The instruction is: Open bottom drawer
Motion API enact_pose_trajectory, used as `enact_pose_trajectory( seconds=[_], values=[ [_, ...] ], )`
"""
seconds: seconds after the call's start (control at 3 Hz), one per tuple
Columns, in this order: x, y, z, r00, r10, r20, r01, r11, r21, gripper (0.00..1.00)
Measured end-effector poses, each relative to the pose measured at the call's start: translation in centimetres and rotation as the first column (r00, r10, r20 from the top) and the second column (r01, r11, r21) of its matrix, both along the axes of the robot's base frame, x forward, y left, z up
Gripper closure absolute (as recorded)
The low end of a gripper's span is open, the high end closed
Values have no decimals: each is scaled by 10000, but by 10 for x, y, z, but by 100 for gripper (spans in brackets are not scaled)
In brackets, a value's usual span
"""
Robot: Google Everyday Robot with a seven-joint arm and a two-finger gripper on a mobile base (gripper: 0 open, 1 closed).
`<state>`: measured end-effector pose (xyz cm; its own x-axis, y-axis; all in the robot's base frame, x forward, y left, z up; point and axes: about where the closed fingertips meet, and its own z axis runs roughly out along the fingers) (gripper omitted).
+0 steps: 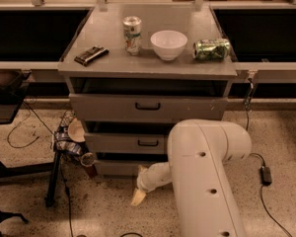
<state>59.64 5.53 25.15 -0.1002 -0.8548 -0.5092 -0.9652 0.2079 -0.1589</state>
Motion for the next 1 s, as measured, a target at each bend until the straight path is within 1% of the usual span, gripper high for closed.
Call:
enact_pose_trajectory(
  seconds=[0.33,0.67,1.0],
  values=[
    [30,5,-42,9996,285,-1,-285,9990,-349,0],
    [30,5,-42,9996,287,0,-286,9990,-351,0],
    [32,8,-50,9990,442,110,-436,9977,-524,0]
  ],
)
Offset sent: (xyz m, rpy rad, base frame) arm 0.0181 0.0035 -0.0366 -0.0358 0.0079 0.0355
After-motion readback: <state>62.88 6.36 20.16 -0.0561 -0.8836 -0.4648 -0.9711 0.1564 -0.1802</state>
